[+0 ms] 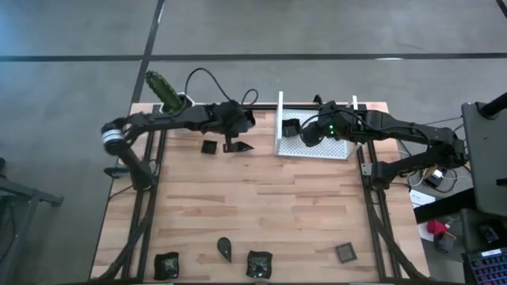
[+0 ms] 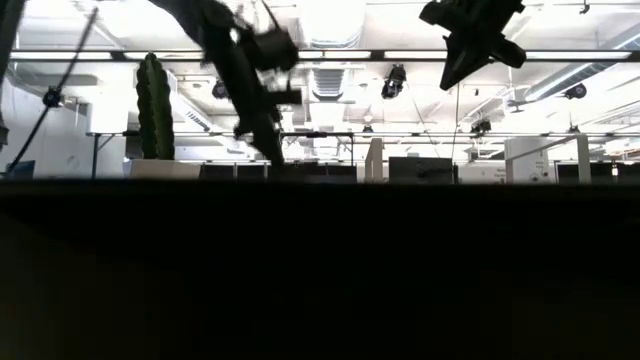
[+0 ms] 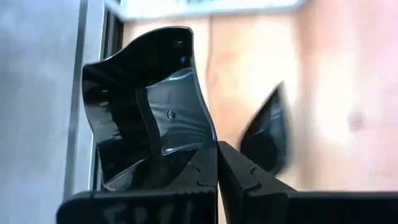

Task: Pick & Place Mini shaped plates
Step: Stack the black distorted square plate on top of the other black distorted square plate on the shelf

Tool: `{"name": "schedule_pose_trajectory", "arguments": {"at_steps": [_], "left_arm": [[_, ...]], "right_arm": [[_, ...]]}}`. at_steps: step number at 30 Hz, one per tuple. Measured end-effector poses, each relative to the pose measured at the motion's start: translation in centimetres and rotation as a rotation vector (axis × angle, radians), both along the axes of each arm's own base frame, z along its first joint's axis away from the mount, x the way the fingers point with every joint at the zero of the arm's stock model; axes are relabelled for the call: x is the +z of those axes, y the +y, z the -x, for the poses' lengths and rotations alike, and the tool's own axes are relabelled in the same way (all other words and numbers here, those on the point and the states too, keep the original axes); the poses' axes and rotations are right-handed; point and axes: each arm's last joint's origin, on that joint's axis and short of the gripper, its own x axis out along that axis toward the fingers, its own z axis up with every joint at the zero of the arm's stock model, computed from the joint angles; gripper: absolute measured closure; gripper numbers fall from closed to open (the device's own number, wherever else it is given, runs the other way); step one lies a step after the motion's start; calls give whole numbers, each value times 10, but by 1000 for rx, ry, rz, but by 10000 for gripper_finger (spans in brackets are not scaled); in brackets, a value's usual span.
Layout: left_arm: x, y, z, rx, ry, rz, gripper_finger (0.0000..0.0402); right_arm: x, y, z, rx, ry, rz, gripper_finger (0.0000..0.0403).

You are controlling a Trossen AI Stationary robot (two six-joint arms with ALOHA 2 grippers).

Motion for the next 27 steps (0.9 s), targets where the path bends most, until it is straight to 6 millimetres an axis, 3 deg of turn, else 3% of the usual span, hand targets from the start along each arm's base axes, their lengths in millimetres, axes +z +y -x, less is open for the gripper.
{"name": "schedule_pose_trajectory", "arguments": {"at_steps": [6,14,19,27], "left_arm": [[27,-64,11,-70,-18,71,401],[23,-149,1,-176,-25,67,401],[5,-174,-13,-162,-35,107,401],[-17,-193,-43,-179,-82,140,401]], "right_arm": [[-1,0,0,0,1,1,394],[-3,0,0,-1,7,4,394],[-3,0,0,-2,6,2,394],[-4,0,0,15,18,7,394]]}}
